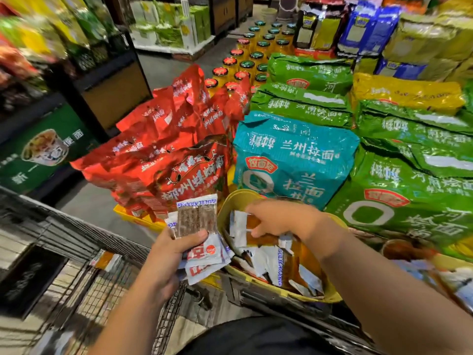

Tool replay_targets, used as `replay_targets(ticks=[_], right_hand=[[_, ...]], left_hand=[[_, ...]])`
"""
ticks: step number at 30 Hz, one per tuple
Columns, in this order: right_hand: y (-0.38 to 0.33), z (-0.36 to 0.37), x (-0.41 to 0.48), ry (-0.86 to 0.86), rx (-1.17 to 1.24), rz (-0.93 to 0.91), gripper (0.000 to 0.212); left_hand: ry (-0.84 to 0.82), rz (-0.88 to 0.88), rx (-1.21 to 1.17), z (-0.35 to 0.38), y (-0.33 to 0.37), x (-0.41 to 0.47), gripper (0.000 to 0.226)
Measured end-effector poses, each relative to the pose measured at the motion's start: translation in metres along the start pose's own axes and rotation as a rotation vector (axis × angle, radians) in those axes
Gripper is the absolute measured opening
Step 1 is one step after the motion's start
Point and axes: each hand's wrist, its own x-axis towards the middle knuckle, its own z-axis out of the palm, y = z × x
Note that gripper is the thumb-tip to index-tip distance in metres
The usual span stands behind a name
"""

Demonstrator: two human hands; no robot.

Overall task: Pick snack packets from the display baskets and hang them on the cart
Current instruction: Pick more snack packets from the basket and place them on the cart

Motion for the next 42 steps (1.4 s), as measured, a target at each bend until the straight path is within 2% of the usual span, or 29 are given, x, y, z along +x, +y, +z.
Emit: replay_targets(ticks=[2,4,7,11,14,16,18,21,25,27,30,33,35,38,42], right_hand=[[0.001,0.001,0.007,-0.045,-0.042,-0.005,0.061],[0.001,0.0,0.009,-0.1,-0.077,-0.013,0.076],[-0.001,-0.001,0.011,-0.169,-0.13,0.031,0.075],[-0.012,-0.007,0.011,-0.15,-0.294,0.007,0.073],[-0.016,-0.01,-0.001,-0.032,-0.417,-0.044,0.058],[-0.014,-0.009,-0.013,0.12,-0.438,-0.101,0.045],[-0.012,-0.012,-0.026,0.193,-0.429,-0.1,0.038],[-0.016,-0.024,-0.058,0.259,-0.236,0.017,0.029],[-0.016,-0.021,-0.098,0.551,0.401,0.066,0.012],[-0.011,-0.009,-0.1,0.625,0.68,0.057,0.016],[-0.013,0.006,-0.094,0.591,0.96,-0.039,0.036],[-0.024,0.016,-0.082,0.567,1.125,-0.125,0.038],[-0.033,0.019,-0.074,0.535,1.216,-0.152,0.04],[-0.049,0.026,-0.058,0.447,1.195,-0.19,0.038],[-0.078,0.042,-0.032,0.367,1.142,-0.2,0.036]], left_hand=[[0.005,0.008,0.001,0.003,0.001,-0.003,0.066],[0.006,0.006,-0.004,0.006,0.002,-0.004,0.069],[0.012,0.015,-0.033,0.005,0.002,-0.004,0.067],[0.019,0.028,-0.011,0.004,-0.003,-0.004,0.072],[0.038,0.041,-0.027,0.002,-0.005,-0.002,0.07],[0.038,0.049,-0.029,0.002,-0.005,-0.002,0.073],[0.026,0.062,-0.026,0.001,-0.008,-0.001,0.069],[0.013,0.098,-0.031,-0.001,-0.012,-0.002,0.066],[-0.001,0.113,-0.094,-0.002,-0.015,-0.002,0.067],[-0.006,0.117,-0.116,-0.002,-0.017,-0.003,0.078],[-0.009,0.137,-0.116,-0.003,-0.017,-0.009,0.09],[0.036,0.167,-0.137,-0.008,-0.014,-0.019,0.078],[0.069,0.174,-0.164,-0.013,-0.012,-0.027,0.083],[0.155,0.15,-0.228,-0.026,-0.014,-0.041,0.091],[0.253,0.128,-0.254,-0.044,-0.023,-0.062,0.077]])
